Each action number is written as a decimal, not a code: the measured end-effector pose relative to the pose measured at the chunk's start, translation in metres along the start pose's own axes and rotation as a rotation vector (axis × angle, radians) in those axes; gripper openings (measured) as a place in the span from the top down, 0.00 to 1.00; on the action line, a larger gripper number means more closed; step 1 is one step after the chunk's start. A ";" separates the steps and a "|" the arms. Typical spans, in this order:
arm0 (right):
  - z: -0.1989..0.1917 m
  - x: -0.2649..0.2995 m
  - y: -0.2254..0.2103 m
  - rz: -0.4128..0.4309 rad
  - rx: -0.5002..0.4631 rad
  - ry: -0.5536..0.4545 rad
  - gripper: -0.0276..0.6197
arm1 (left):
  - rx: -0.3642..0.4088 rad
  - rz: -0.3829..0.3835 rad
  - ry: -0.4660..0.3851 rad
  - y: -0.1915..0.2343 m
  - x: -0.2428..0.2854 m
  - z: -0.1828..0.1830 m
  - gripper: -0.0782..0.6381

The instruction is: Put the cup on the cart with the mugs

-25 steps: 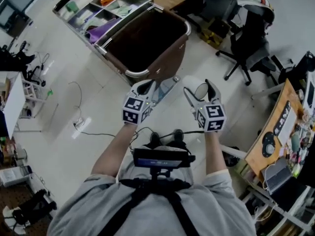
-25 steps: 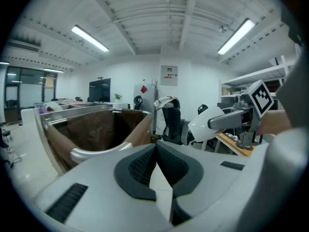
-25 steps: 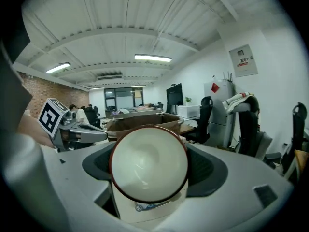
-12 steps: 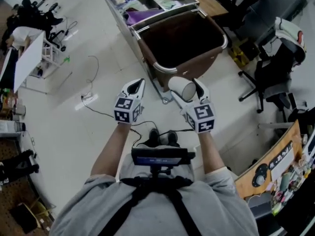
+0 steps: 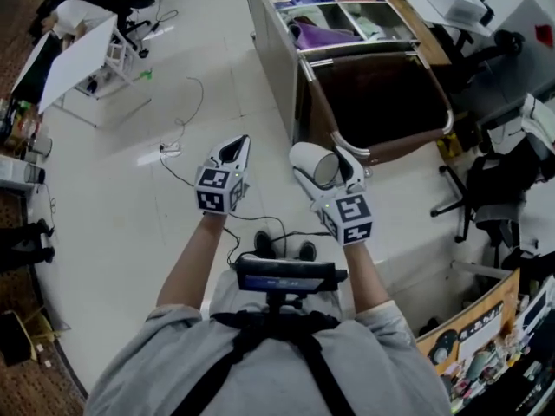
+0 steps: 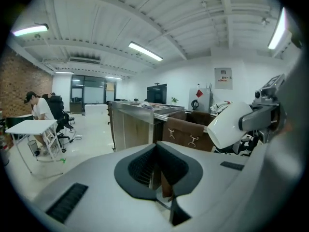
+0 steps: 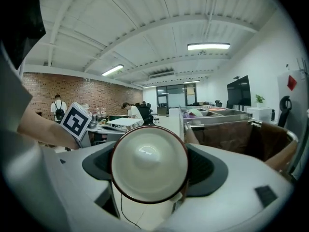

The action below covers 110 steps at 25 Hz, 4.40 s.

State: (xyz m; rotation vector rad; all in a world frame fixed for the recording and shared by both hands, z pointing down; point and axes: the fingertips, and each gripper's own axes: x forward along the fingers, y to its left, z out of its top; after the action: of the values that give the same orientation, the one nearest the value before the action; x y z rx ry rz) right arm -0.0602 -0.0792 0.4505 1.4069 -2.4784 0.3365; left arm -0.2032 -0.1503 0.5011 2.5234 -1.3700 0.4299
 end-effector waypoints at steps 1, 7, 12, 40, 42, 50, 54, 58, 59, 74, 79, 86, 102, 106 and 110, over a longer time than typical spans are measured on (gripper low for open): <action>0.004 0.012 0.006 0.011 -0.010 0.003 0.31 | -0.010 0.016 -0.006 0.016 -0.004 0.001 0.89; 0.024 0.083 0.042 0.054 -0.046 0.010 0.31 | -0.046 0.088 -0.020 0.107 -0.028 0.001 0.89; 0.049 0.137 0.061 0.071 -0.056 -0.001 0.31 | -0.048 0.119 -0.035 0.163 -0.036 0.013 0.89; 0.162 0.397 -0.001 0.237 -0.112 0.006 0.31 | -0.059 0.239 -0.048 0.350 0.126 0.117 0.89; 0.168 0.407 -0.005 0.224 -0.108 -0.002 0.31 | -0.051 0.227 -0.052 0.359 0.136 0.121 0.89; 0.193 0.472 -0.030 0.112 -0.096 -0.014 0.31 | -0.033 0.104 -0.058 0.412 0.203 0.137 0.89; 0.211 0.509 -0.040 0.037 -0.083 -0.015 0.31 | -0.016 0.028 -0.066 0.447 0.234 0.157 0.89; 0.234 0.540 -0.049 -0.037 -0.068 -0.030 0.31 | 0.005 -0.055 -0.067 0.476 0.260 0.178 0.89; 0.240 0.546 -0.051 -0.057 -0.065 -0.035 0.31 | 0.014 -0.076 -0.071 0.481 0.265 0.186 0.89; 0.319 0.574 -0.137 -0.291 -0.051 -0.081 0.31 | 0.063 -0.321 -0.116 0.480 0.372 0.264 0.89; 0.344 0.579 -0.184 -0.334 -0.043 -0.107 0.31 | 0.096 -0.365 -0.129 0.463 0.414 0.294 0.89; 0.364 0.581 -0.258 -0.376 -0.064 -0.069 0.31 | 0.141 -0.417 -0.179 0.428 0.464 0.347 0.89; 0.350 0.636 -0.404 -0.423 -0.138 0.315 0.31 | 0.237 -0.632 -0.148 0.351 0.565 0.400 0.89; 0.339 0.659 -0.431 -0.414 -0.119 0.418 0.31 | 0.230 -0.663 -0.124 0.356 0.590 0.401 0.89; 0.323 0.682 -0.454 -0.390 -0.072 0.498 0.31 | 0.230 -0.699 -0.104 0.360 0.607 0.400 0.89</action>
State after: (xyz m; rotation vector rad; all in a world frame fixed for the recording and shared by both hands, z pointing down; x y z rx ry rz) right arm -0.0419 -0.9593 0.4139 1.5138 -1.7644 0.4421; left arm -0.1353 -0.9486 0.3759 3.0175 -0.4030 0.3220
